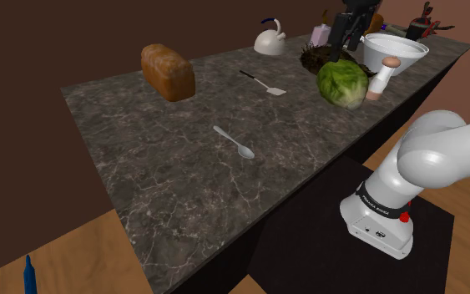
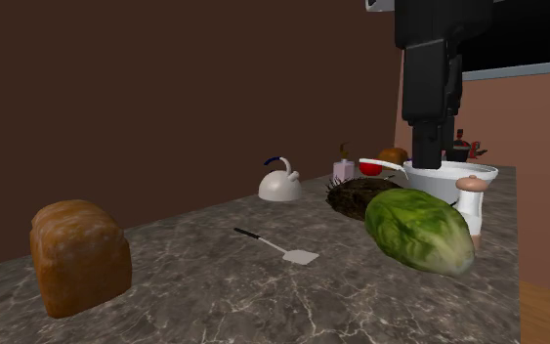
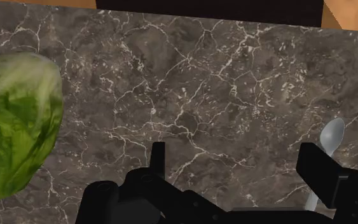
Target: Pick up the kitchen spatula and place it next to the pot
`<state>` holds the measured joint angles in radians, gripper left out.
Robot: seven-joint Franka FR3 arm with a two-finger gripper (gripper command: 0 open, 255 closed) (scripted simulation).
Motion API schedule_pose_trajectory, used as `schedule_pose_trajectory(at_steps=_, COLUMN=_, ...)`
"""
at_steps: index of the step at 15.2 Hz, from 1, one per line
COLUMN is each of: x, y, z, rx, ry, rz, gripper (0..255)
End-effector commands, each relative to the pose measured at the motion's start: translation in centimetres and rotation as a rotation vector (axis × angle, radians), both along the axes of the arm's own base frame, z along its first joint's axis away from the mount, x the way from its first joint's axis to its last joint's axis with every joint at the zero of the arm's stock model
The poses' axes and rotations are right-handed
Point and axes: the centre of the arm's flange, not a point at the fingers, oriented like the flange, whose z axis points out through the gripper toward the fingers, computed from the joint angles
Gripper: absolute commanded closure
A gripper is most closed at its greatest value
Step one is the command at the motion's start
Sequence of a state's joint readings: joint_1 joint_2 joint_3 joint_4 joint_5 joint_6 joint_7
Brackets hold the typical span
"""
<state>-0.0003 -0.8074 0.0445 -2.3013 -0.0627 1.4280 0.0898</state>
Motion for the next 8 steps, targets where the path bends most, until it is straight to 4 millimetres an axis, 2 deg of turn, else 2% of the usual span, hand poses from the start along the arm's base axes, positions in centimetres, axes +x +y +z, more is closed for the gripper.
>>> schedule_pose_trajectory(at_steps=1, x=0.0, y=0.0, z=0.0, rx=0.000, ry=0.000, rz=0.000, gripper=0)
schedule_pose_trajectory(at_steps=8, x=6.6, y=-4.1, z=-4.7, rx=0.017, ry=-0.025, rz=-0.013, gripper=0)
